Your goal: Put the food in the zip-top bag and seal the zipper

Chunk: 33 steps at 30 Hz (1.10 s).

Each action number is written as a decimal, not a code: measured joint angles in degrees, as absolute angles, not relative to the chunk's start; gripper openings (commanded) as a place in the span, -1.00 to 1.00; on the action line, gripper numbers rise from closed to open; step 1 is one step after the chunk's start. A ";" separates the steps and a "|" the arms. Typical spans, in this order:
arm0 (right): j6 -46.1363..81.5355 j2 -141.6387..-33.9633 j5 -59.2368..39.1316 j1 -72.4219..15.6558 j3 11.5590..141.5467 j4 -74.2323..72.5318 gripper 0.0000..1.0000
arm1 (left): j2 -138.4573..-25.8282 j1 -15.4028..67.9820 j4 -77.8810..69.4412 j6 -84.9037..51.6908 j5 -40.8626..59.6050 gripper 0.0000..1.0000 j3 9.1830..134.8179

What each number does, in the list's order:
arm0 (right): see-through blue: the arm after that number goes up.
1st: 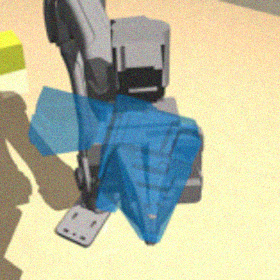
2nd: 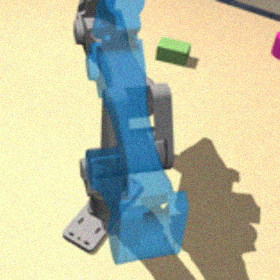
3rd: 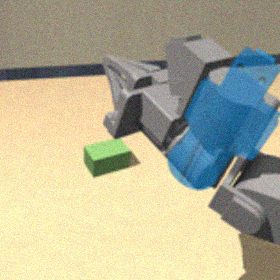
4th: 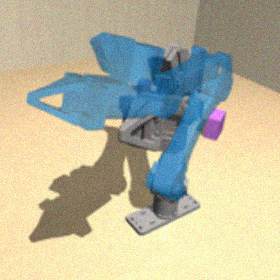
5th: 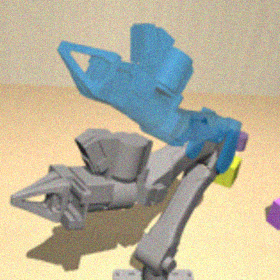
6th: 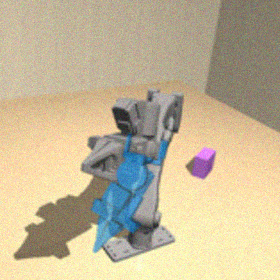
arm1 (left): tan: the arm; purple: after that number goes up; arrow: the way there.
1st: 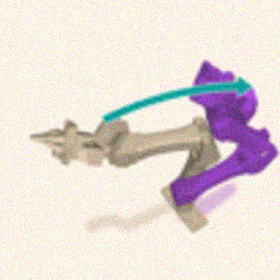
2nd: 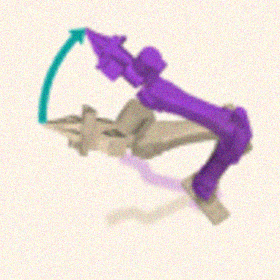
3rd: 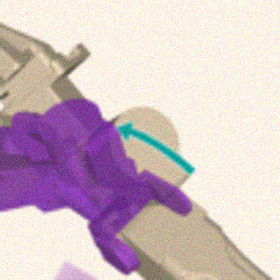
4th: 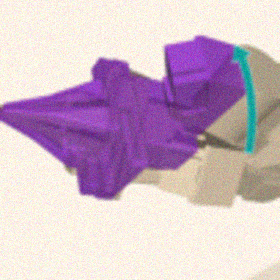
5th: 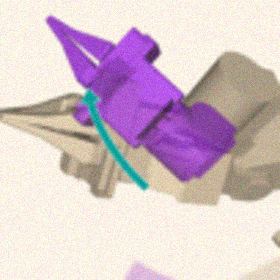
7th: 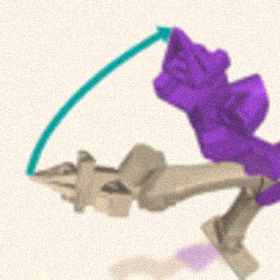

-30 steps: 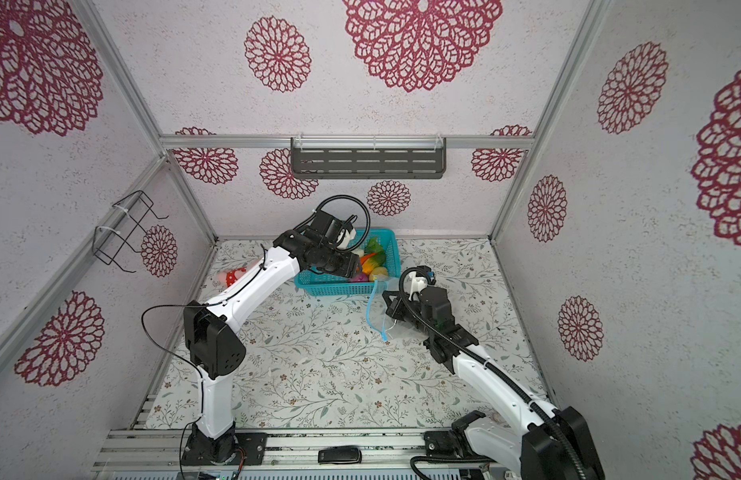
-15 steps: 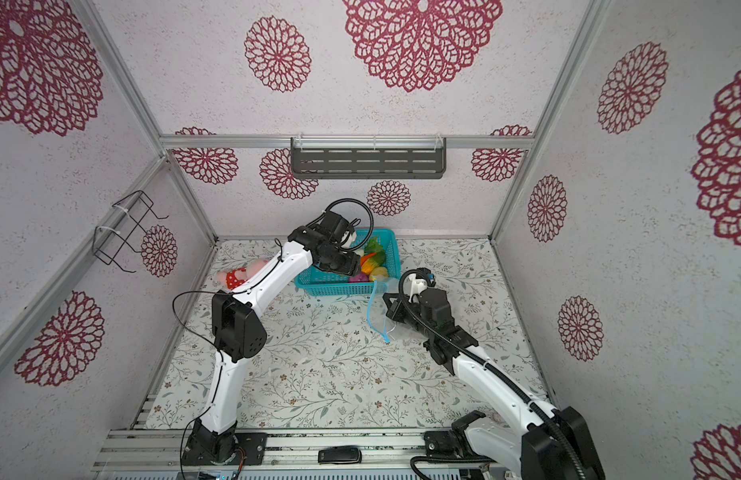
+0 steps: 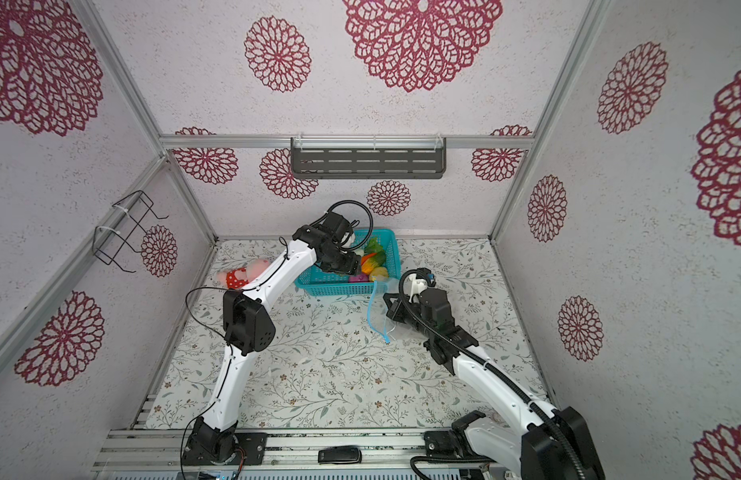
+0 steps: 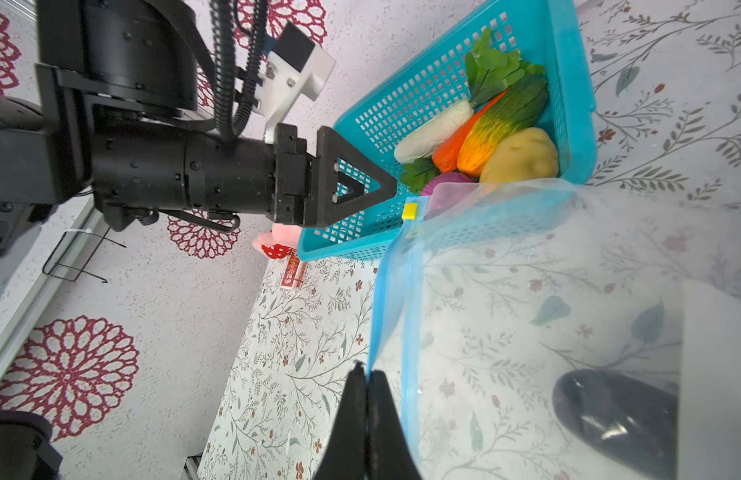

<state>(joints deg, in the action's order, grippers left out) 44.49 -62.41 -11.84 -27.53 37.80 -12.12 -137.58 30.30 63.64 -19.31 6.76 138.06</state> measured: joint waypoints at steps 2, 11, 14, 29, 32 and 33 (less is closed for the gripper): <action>44.45 -62.52 -11.88 -27.53 37.80 -12.12 -1.00 | -138.41 30.22 63.96 -20.14 6.81 0.54 138.08; 44.38 -62.57 -12.16 -27.33 40.51 -9.23 -1.00 | -140.29 29.91 64.14 -21.78 6.90 0.55 137.82; 44.38 -62.57 -12.16 -27.27 42.44 -7.70 -1.00 | -140.29 29.85 63.68 -22.44 6.90 0.55 137.34; 44.60 -61.98 -9.43 -27.27 48.88 3.40 -1.00 | -140.29 29.45 61.60 -26.26 6.72 0.56 134.02; 44.60 -61.98 -9.28 -27.27 48.88 4.14 -1.00 | -140.29 29.45 61.58 -26.83 6.61 0.57 133.78; 44.60 -61.98 -9.28 -27.27 48.88 4.25 -1.00 | -140.29 29.45 61.54 -27.09 6.48 0.57 133.53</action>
<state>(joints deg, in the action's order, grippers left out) 44.60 -61.98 -9.28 -27.27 48.88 4.25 -140.29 29.45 61.54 -27.09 6.48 133.53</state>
